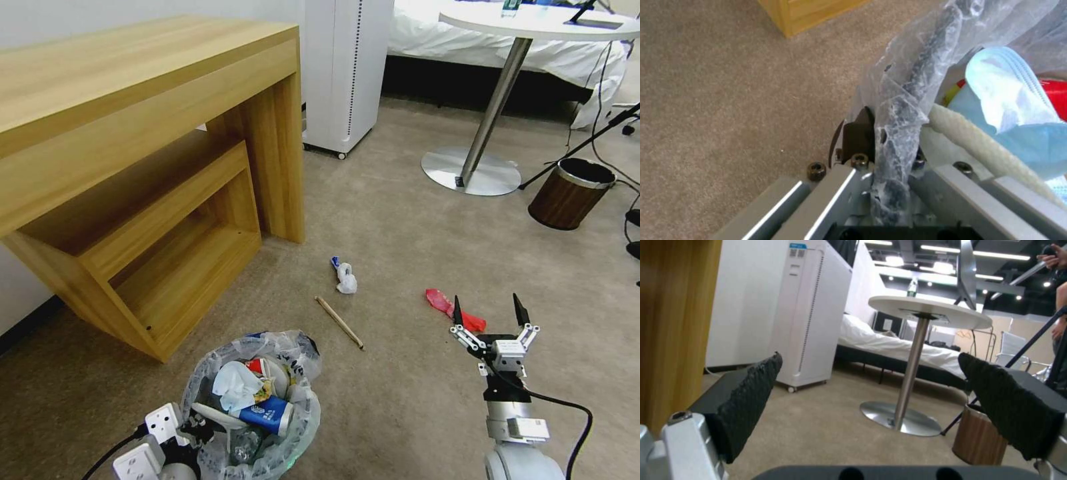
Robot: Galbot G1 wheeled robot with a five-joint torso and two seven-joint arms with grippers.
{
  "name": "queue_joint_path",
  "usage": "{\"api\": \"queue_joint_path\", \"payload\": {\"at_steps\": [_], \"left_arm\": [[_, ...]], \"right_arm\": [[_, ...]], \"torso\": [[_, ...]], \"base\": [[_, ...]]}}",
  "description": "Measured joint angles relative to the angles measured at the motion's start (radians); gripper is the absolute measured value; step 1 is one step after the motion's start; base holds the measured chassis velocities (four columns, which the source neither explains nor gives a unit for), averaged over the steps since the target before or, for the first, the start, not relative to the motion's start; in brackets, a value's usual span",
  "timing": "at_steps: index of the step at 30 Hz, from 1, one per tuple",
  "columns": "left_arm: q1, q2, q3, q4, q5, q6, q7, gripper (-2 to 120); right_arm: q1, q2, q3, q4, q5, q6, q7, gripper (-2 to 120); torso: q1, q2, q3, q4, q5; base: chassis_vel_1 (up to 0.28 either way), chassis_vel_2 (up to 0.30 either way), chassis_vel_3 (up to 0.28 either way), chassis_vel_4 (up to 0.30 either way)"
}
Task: Pick up the trash bin and place the garbage on the floor into it.
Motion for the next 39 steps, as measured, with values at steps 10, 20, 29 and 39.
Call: {"api": "queue_joint_path", "payload": {"at_steps": [10, 20, 29, 39], "left_arm": [[0.006, -0.005, 0.013, 0.0, 0.014, 0.0, 0.0, 0], [0.015, -0.016, 0.032, 0.0, 0.039, -0.004, 0.008, 0], [0.018, -0.031, 0.051, 0.007, 0.066, -0.006, 0.018, 0], [0.015, -0.026, 0.037, 0.007, 0.057, -0.014, 0.019, 0]], "right_arm": [[-0.008, 0.004, -0.01, 0.005, -0.007, -0.002, -0.008, 100], [-0.012, -0.001, -0.002, -0.015, 0.008, 0.033, -0.039, 100], [-0.012, -0.009, -0.01, -0.004, 0.017, 0.029, -0.039, 100], [-0.008, -0.013, -0.015, -0.008, 0.03, 0.029, -0.023, 100]], "torso": [[0.0, 0.0, 0.0, 0.0, -0.0002], [0.0, 0.0, 0.0, 0.0, -0.0001], [0.0, 0.0, 0.0, 0.0, -0.0002], [0.0, 0.0, 0.0, 0.0001, -0.0003]], "base": [[0.0, 0.0, 0.0, 0.0], [0.0, 0.0, 0.0, 0.0], [-0.134, 0.137, 0.136, -0.135], [-0.243, 0.232, 0.248, -0.234]]}}
